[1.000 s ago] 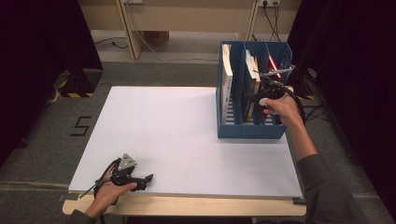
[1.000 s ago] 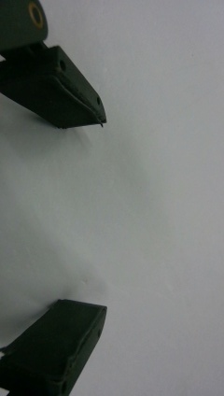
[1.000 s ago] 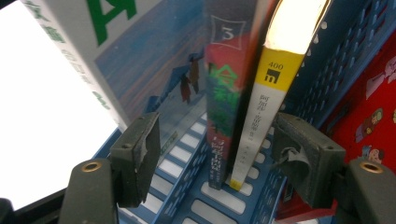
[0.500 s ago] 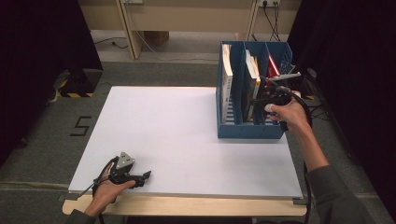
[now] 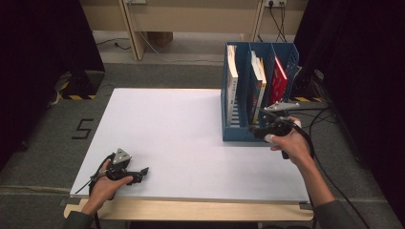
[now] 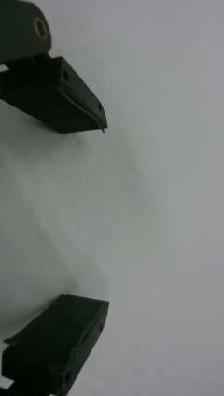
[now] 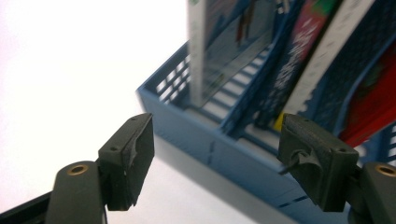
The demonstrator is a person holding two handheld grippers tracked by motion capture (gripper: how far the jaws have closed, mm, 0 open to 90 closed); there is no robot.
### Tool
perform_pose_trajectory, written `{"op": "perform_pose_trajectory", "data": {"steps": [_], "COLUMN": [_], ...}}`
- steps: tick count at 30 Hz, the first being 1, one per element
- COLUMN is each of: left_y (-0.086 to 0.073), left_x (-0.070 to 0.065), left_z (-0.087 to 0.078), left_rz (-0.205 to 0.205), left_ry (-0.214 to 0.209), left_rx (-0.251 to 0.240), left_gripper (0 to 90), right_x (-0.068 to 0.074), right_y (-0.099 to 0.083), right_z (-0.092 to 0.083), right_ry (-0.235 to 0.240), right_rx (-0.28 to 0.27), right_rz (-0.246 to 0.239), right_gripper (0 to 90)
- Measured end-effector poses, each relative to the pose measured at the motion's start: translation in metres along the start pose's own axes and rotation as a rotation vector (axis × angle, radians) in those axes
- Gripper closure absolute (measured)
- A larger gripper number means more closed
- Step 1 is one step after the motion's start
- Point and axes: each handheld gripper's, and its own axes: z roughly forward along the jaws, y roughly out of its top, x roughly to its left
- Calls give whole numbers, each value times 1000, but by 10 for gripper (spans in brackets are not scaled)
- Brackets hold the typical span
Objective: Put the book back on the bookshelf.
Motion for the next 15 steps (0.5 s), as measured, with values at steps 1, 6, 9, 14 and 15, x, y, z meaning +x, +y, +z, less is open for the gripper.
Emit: {"op": "perform_pose_trajectory", "data": {"steps": [1, 6, 9, 14, 15], "left_y": [0, -1, -2, -2, -2], "left_x": [0, 0, -1, 0, -1], "left_z": [0, 0, 0, -1, -1], "left_rz": [1, -2, -2, -2, -3], "left_ry": [0, 2, 2, 2, 2], "left_rx": [-1, -11, -10, -10, -11], "left_gripper": [107, 108, 108, 108, 108], "right_x": [3, 18, 26, 43, 46], "right_y": [-4, -21, -30, -45, -48], "right_z": [1, 4, 5, 12, 14], "right_ry": [8, 34, 55, 48, 49], "right_rx": [-2, -6, -16, -11, -11], "right_rz": [1, -4, 5, -29, -38], "right_gripper": [272, 261, 260, 254, 252]}}
